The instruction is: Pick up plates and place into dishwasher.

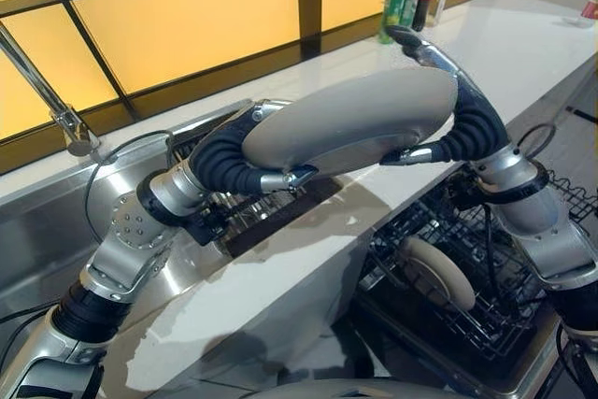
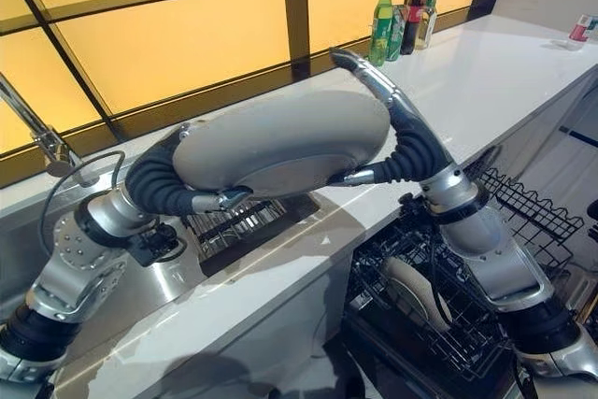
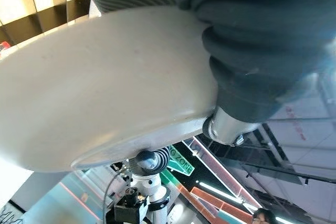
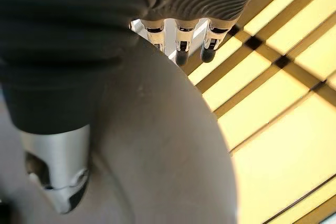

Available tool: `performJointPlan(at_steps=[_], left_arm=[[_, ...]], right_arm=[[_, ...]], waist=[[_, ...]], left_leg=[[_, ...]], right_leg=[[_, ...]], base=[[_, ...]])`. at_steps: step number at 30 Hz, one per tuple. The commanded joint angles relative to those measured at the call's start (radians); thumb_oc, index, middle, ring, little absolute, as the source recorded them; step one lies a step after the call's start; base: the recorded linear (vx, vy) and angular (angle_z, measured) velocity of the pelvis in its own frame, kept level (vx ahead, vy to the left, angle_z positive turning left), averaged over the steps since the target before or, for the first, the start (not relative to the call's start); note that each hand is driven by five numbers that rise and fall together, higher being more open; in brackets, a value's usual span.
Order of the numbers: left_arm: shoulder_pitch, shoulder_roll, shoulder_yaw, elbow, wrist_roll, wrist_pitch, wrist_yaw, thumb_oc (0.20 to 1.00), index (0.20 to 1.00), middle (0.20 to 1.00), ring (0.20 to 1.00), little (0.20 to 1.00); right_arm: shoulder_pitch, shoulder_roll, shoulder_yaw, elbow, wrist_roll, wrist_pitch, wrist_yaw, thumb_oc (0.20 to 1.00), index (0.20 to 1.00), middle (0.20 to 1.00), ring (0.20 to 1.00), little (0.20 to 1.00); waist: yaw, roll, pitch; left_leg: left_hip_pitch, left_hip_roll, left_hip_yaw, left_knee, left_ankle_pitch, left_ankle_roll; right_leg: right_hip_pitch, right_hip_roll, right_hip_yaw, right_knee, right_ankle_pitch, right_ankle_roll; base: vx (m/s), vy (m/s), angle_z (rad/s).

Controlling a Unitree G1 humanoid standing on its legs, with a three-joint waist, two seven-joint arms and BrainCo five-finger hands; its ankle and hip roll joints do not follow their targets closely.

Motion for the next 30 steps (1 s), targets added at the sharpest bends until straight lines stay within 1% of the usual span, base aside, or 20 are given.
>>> performJointPlan(at_steps=[1,4,7,9,10,11,13,15,18,22,25,30], left_arm=[[-0.099,0.054,-0.041,-0.014,-0.09,0.001,-0.011,0.2,0.2,0.2,0.2,0.2],[-0.114,0.064,-0.057,-0.008,-0.103,0.006,-0.011,0.2,0.2,0.2,0.2,0.2],[-0.121,0.056,-0.072,-0.008,-0.106,0.029,-0.006,0.2,0.2,0.2,0.2,0.2],[-0.119,0.06,-0.073,0.0,-0.108,0.028,-0.004,0.2,0.2,0.2,0.2,0.2],[-0.115,0.068,-0.069,0.0,-0.116,0.027,-0.005,0.2,0.2,0.2,0.2,0.2],[-0.111,0.073,-0.066,0.004,-0.124,0.023,-0.009,0.2,0.2,0.2,0.2,0.2],[-0.107,0.075,-0.062,0.007,-0.132,0.021,-0.015,0.2,0.2,0.2,0.2,0.2],[-0.1,0.062,-0.055,0.009,-0.128,0.021,-0.027,0.2,0.2,0.2,0.2,0.2],[-0.094,0.034,-0.052,0.006,-0.106,0.029,-0.028,0.2,0.2,0.2,0.2,0.2],[-0.088,0.006,-0.045,0.016,-0.096,0.042,-0.043,0.2,0.2,0.2,0.2,0.2],[-0.092,-0.008,-0.055,0.019,-0.069,0.056,-0.032,0.2,0.2,0.2,0.2,0.2],[-0.112,-0.022,-0.064,0.049,-0.049,0.084,0.012,0.2,0.2,0.2,0.2,0.2]], right_arm=[[-0.074,-0.082,0.06,-0.09,0.008,-0.016,0.113,1.0,1.0,1.0,1.0,1.0],[-0.116,-0.09,0.102,-0.092,0.038,-0.001,0.142,1.0,1.0,1.0,1.0,1.0],[-0.155,-0.086,0.15,-0.083,0.053,0.015,0.187,1.0,1.0,1.0,1.0,1.0],[-0.162,-0.097,0.163,-0.081,0.074,0.012,0.214,1.0,1.0,1.0,1.0,1.0],[-0.161,-0.107,0.166,-0.084,0.086,0.006,0.211,1.0,1.0,1.0,1.0,1.0],[-0.159,-0.112,0.163,-0.085,0.097,-0.006,0.189,0.915,0.915,0.915,0.915,0.915],[-0.158,-0.103,0.148,-0.079,0.135,-0.025,0.163,0.2,0.2,0.2,0.2,0.2],[-0.146,-0.068,0.13,-0.072,0.142,-0.039,0.16,0.2,0.2,0.2,0.2,0.2],[-0.135,-0.014,0.119,-0.071,0.167,-0.04,0.149,0.2,0.2,0.2,0.2,0.2],[-0.105,0.046,0.106,-0.073,0.194,-0.055,0.161,0.2,0.2,0.2,0.2,0.2],[-0.093,0.077,0.111,-0.071,0.175,-0.064,0.161,0.2,0.2,0.2,0.2,0.2],[-0.102,0.095,0.118,-0.066,0.165,-0.067,0.158,0.2,0.2,0.2,0.2,0.2]], waist=[[0.022,-0.022,-0.065],[0.025,-0.026,-0.065],[0.029,-0.028,-0.067],[0.029,-0.029,-0.068],[0.03,-0.03,-0.07],[0.031,-0.03,-0.072],[0.032,-0.03,-0.072],[0.034,-0.029,-0.071],[0.038,-0.027,-0.072],[0.038,-0.024,-0.078],[0.036,-0.022,-0.079],[0.028,-0.02,-0.082]], left_leg=[[-0.051,-0.023,-0.035,0.001,-0.022,0.017],[-0.051,-0.023,-0.034,0.005,-0.021,0.018],[-0.049,-0.025,-0.036,0.005,-0.022,0.019],[-0.048,-0.026,-0.036,0.005,-0.022,0.02],[-0.048,-0.026,-0.036,0.005,-0.021,0.019],[-0.048,-0.024,-0.034,0.006,-0.021,0.019],[-0.048,-0.024,-0.033,0.008,-0.021,0.019],[-0.048,-0.025,-0.036,0.01,-0.023,0.02],[-0.047,-0.029,-0.041,0.01,-0.026,0.024],[-0.047,-0.029,-0.037,0.01,-0.029,0.026],[-0.047,-0.029,-0.032,0.01,-0.031,0.027],[-0.046,-0.027,-0.022,0.009,-0.032,0.028]], right_leg=[[0.093,-0.042,-0.021,0.092,-0.184,0.095],[0.092,-0.042,-0.021,0.098,-0.185,0.09],[0.097,-0.042,-0.019,0.093,-0.184,0.089],[0.099,-0.042,-0.017,0.091,-0.183,0.089],[0.1,-0.043,-0.018,0.09,-0.183,0.089],[0.101,-0.044,-0.019,0.091,-0.183,0.089],[0.101,-0.045,-0.02,0.093,-0.184,0.087],[0.101,-0.046,-0.022,0.096,-0.185,0.088],[0.102,-0.05,-0.026,0.095,-0.185,0.088],[0.103,-0.053,-0.025,0.087,-0.181,0.089],[0.103,-0.055,-0.021,0.08,-0.176,0.09],[0.103,-0.054,-0.011,0.072,-0.172,0.089]], base=[[0.0,0.0,0.0],[0.0,0.0,0.0],[0.0,0.0,-0.01],[0.0,0.0,0.0],[0.0,0.0,0.0],[0.0,0.0,0.0],[0.0,0.0,0.0],[0.0,0.0,0.0],[0.0,0.0,0.0],[0.0,0.0,0.0],[-0.01,-0.007,-0.04],[-0.01,-0.009,-0.09]])
